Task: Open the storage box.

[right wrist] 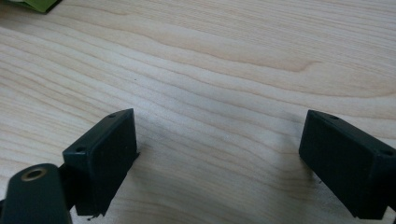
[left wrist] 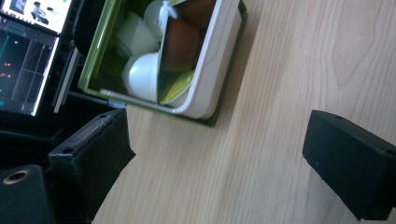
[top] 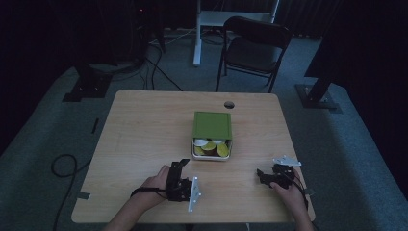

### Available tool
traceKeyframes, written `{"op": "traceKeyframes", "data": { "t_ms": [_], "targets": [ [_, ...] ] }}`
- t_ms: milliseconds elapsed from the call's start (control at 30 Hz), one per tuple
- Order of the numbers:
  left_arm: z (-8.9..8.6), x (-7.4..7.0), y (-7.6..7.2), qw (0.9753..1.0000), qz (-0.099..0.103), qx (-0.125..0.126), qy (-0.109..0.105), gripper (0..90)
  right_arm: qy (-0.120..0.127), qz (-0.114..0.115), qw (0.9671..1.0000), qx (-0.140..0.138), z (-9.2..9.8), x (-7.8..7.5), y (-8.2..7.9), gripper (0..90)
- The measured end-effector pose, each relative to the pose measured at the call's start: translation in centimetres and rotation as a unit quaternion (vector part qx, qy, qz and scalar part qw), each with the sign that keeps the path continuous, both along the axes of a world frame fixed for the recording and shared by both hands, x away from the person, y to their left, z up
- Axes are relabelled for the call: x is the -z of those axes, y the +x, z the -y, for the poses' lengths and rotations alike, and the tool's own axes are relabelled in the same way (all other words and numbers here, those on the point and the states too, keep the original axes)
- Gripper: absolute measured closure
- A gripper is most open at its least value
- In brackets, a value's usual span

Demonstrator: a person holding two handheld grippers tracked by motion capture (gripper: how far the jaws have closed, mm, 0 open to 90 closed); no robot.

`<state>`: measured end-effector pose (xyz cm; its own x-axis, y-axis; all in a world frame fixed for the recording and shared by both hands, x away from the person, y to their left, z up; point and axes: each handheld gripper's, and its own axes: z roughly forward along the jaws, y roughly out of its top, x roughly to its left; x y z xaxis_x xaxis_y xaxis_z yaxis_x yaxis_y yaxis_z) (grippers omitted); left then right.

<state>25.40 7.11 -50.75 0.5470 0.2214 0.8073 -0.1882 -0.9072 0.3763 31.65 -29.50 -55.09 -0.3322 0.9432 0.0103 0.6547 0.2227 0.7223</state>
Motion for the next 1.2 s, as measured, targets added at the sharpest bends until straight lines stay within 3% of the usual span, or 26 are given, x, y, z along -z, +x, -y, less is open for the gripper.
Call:
{"op": "traceKeyframes", "data": {
  "t_ms": [367, 667, 767, 933, 1067, 1200],
  "targets": [
    [2.1, 0.7, 0.7, 0.9993, 0.035, 0.000, 0.016, 19.3, 0.000, 0.000, 1.0000, 0.000, 0.0, 0.0, 0.0, 10.9],
    [3.6, 1.2, 1.4, 0.9987, 0.038, -0.005, 0.033, 28.4, 0.000, 0.000, 1.0000, 0.000, 0.0, 0.0, 0.0, 10.9],
    [4.0, 1.7, 1.7, 0.9978, 0.049, -0.007, 0.044, 32.3, 0.000, 0.000, 1.0000, 0.000, 0.0, 0.0, 0.0, 10.9],
    [4.7, 2.0, 2.1, 0.9978, 0.055, -0.015, 0.035, 36.3, 0.000, 0.000, 1.0000, 0.000, 0.0, 0.0, 0.0, 10.9],
    [5.2, 2.3, 2.4, 0.9964, 0.068, -0.016, 0.049, 41.7, 0.000, 0.000, 1.0000, 0.000, 0.0, 0.0, 0.0, 10.9],
    [5.7, 2.4, 2.8, 0.9961, 0.073, -0.018, 0.047, 45.4, 0.000, 0.000, 1.0000, 0.000, 0.0, 0.0, 0.0, 10.9]
  ]
}}
